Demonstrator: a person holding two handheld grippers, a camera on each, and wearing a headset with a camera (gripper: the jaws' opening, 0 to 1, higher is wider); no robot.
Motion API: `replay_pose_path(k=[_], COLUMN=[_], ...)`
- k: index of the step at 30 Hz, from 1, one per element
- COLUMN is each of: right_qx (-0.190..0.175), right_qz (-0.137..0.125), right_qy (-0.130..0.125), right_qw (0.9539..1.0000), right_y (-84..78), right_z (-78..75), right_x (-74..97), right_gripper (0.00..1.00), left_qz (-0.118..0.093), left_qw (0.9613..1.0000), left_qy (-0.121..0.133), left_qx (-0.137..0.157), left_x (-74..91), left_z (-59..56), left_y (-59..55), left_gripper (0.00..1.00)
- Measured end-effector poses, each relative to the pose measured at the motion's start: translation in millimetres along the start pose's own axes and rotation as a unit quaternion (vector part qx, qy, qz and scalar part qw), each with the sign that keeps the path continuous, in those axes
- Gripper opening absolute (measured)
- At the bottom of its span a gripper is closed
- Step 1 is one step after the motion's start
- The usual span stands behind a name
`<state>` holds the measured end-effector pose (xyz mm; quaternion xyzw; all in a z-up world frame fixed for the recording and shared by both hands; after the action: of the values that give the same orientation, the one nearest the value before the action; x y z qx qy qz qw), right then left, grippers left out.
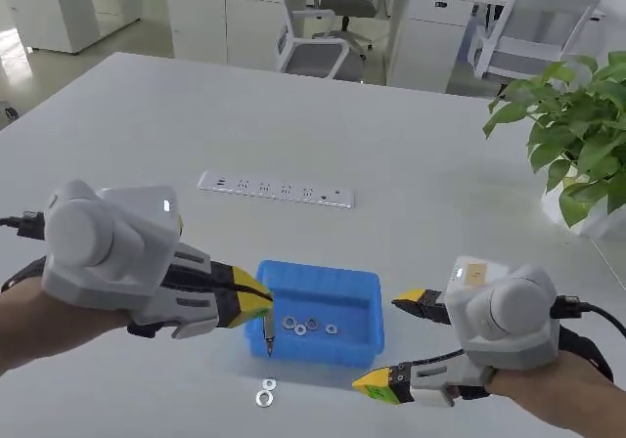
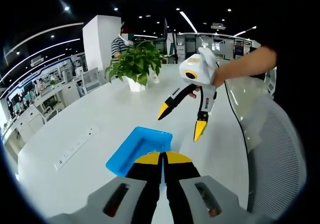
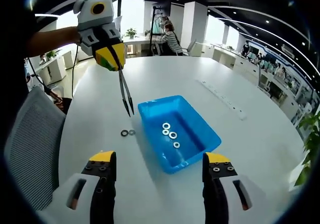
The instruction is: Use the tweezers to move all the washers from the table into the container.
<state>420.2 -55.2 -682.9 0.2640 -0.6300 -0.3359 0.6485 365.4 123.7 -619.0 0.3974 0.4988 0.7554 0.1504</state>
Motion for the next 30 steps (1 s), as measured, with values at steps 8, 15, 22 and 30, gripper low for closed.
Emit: replay_pose_path(k=[8, 15, 22, 30], right_qx=[-0.007, -0.008, -0.010, -0.013], right_qz=[-0.008, -0.005, -0.002, -0.002], right_qy=[0.002, 0.003, 0.005, 0.006], right_qw=[0.9999, 0.9999, 0.9999, 0.9999], right_y=[0.2, -2.0, -5.0, -7.2], right_z=[6.2, 10.3, 12.9, 15.2], right_x=[-1.8, -2.7, -3.0, -3.5], right_gripper=[0.75, 0.76, 0.76, 0.76], left_qz=[0.006, 0.009, 0.013, 0.018], left_qw=[1.0000, 0.9999, 0.9998, 0.9997], left_qy=[-0.004, -0.008, -0.010, -0.015], left_qx=[0.001, 0.003, 0.007, 0.010], left_x=[0.7, -0.2, -2.9, -6.8], left_z=[-8.4, -14.4, -15.1, -18.5], left_y=[-9.3, -14.1, -22.9, -29.6], left_gripper=[0.05, 0.05, 0.05, 0.05])
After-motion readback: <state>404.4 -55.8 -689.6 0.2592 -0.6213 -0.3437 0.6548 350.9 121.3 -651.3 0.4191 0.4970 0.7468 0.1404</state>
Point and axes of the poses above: the centre of the closed fingertips' face, and the gripper's own axes: x roughly backward along the fingers, z roughly to its left, y roughly out of its top, the point moved 6 cm from there along x, roughly backward along the fingers, and after that the axes turned 12 degrees about y, right-handed, at the moved point
